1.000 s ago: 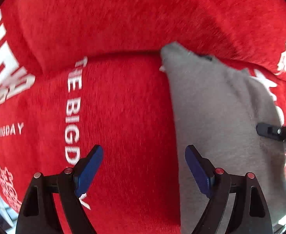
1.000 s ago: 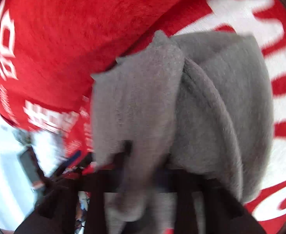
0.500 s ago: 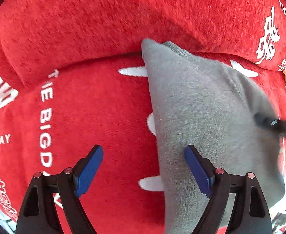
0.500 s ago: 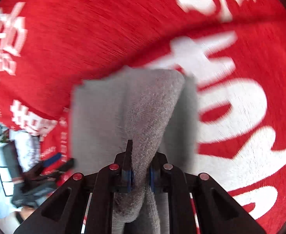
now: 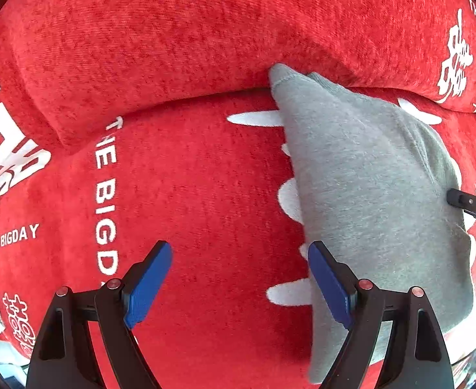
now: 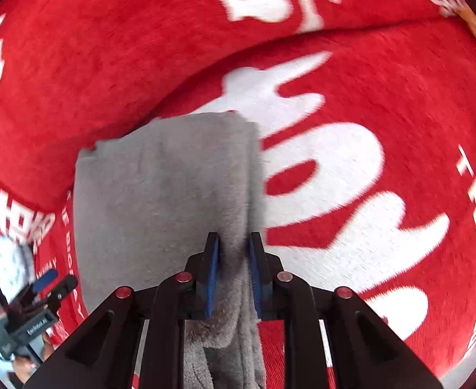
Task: Fold small clothes
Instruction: 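Lay the folded sweater down and open the right gripper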
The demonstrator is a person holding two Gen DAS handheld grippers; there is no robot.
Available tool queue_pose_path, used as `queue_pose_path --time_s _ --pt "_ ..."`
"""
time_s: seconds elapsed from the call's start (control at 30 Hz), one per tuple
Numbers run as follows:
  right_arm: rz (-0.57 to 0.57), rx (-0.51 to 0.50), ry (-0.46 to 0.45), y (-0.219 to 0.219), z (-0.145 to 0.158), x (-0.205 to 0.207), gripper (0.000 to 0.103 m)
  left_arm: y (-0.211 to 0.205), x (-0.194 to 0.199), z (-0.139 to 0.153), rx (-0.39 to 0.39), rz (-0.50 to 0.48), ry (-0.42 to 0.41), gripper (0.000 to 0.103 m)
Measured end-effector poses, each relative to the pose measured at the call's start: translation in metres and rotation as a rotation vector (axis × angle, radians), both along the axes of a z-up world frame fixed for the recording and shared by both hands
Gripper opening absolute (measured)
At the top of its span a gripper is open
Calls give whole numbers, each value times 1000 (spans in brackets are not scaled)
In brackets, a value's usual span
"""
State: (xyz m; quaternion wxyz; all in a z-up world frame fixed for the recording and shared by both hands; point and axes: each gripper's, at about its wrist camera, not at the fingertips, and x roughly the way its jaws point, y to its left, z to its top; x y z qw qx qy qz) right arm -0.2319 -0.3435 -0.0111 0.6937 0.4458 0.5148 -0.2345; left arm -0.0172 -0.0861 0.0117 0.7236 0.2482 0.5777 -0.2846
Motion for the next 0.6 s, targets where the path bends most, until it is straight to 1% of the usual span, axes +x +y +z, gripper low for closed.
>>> queue_pose_path --time_s 0.07,0.13,0.2,0.27,0.33,0.37,0.43,0.53,0.6 --pt "-1 13 7 0 -2 -1 20 2 2 0 -1 -1 0 87" --pt "-17 37 -10 1 2 -2 20 3 3 -2 9 0 4 87" --pt "-39 48 -34 4 14 -8 20 5 2 2 -7 2 7 87" --pt "-37 47 -67 13 33 -17 21 6 -2 9 -31 -12 16 87" --pt "4 39 -88 28 50 -22 21 6 -7 12 -36 -40 24 87" --pt "41 30 -95 40 60 -23 21 6 -11 13 -35 -56 29 87" --pt "111 21 -101 62 70 -22 21 6 -20 11 -29 -83 44 87" --pt "225 10 -43 96 64 -16 17 6 -37 0 -7 -114 77 87" --pt "259 -10 41 109 45 -21 15 7 -48 -9 10 -136 77 87"
